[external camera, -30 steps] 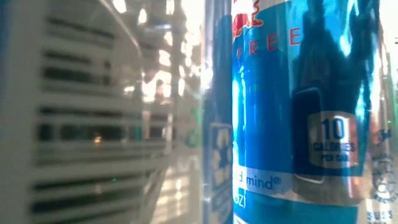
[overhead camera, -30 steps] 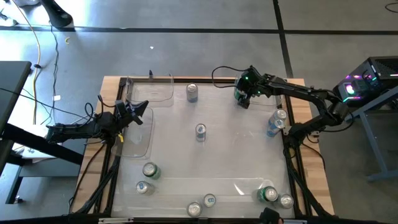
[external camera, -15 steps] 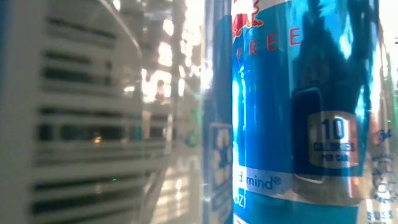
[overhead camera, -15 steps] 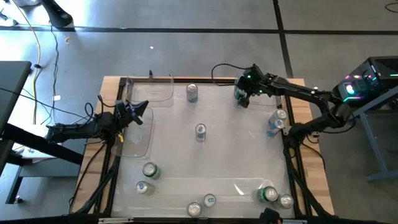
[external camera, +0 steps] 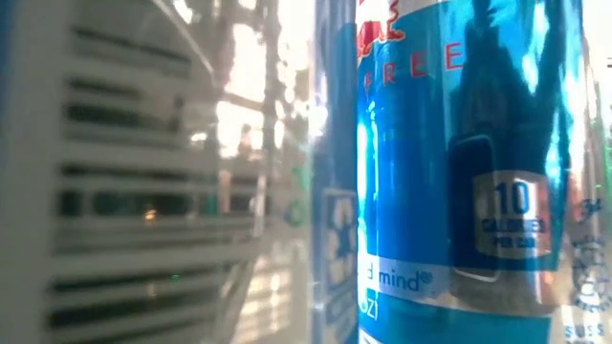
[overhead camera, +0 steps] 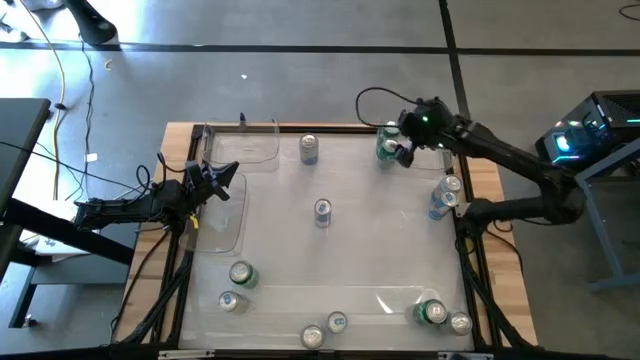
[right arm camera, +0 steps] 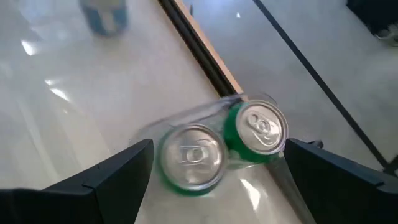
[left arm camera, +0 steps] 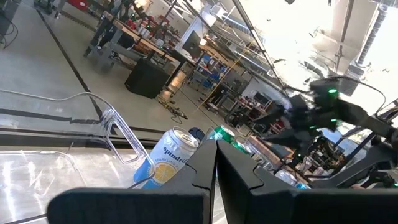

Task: Sort soda cans
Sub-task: Put the bottom right green soda can into the top right transparent bin

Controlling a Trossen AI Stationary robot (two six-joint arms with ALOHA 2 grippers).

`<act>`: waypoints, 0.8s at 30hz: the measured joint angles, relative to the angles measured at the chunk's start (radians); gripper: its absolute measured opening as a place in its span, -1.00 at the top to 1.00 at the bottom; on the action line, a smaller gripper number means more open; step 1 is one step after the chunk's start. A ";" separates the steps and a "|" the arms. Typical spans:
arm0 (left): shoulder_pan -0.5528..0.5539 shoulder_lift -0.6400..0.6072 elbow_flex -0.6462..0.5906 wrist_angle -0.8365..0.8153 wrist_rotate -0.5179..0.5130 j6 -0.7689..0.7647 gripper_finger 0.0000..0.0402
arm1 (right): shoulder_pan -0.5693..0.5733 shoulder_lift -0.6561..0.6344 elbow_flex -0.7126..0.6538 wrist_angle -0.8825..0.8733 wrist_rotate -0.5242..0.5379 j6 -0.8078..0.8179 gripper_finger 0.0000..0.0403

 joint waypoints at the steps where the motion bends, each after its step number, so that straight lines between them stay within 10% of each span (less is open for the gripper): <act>1: 0.000 0.000 0.000 0.000 0.000 0.000 0.95 | 0.030 -0.024 0.020 -0.037 0.001 0.021 -0.78; 17: 0.000 0.000 0.000 -0.001 0.000 0.016 0.95 | 1.176 -0.068 0.138 -0.371 0.457 0.908 -0.78; 24: 0.000 0.000 0.000 0.000 -0.045 0.005 0.95 | 1.374 0.035 0.138 -0.507 0.538 1.294 -0.78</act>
